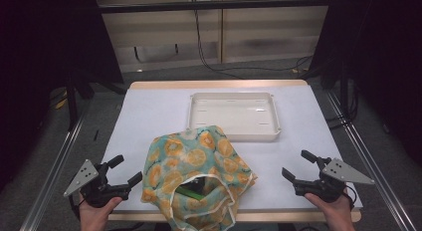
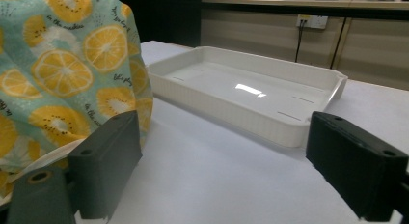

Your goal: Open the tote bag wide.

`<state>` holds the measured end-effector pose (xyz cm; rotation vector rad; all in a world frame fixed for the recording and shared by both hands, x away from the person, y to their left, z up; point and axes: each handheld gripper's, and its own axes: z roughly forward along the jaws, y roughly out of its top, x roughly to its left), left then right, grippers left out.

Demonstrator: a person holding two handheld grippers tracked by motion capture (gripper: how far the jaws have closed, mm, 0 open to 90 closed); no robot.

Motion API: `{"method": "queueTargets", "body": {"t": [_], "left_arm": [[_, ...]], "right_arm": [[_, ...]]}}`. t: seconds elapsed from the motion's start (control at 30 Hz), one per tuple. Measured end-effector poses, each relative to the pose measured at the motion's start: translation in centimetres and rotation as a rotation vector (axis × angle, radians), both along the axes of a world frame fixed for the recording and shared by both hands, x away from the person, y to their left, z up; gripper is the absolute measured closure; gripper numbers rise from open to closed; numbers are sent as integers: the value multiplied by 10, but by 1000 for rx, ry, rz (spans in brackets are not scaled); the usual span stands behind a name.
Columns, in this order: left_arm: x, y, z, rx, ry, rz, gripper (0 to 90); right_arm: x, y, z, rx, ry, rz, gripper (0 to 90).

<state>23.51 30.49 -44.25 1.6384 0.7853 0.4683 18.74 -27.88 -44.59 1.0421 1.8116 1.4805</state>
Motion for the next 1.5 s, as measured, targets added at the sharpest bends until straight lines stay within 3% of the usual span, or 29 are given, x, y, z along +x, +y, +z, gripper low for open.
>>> {"method": "queueTargets", "body": {"t": [0.13,0.3,0.57,0.73,0.9,1.03,1.13,1.2,1.5], "left_arm": [[0,2,0,-17,-3,8,72],[1,1,1,16,16,-1,106],[-1,-1,2,25,13,-5,128],[-4,0,3,23,13,-10,130],[-3,-1,2,5,33,-22,140],[-3,-1,3,31,31,-15,139],[-4,-2,4,34,24,-30,140],[-4,-3,4,27,28,-25,140],[-12,-6,10,27,3,-44,144]], "right_arm": [[0,1,0,-2,7,18,157],[-2,2,1,-13,27,39,250],[-3,9,3,-24,41,85,355],[-4,16,6,-11,52,140,410],[-6,27,10,-30,61,211,476],[-8,38,12,-55,65,275,567],[-9,46,12,-75,81,283,596],[-8,56,14,-79,88,331,626],[-5,83,16,-76,91,437,570]]}}
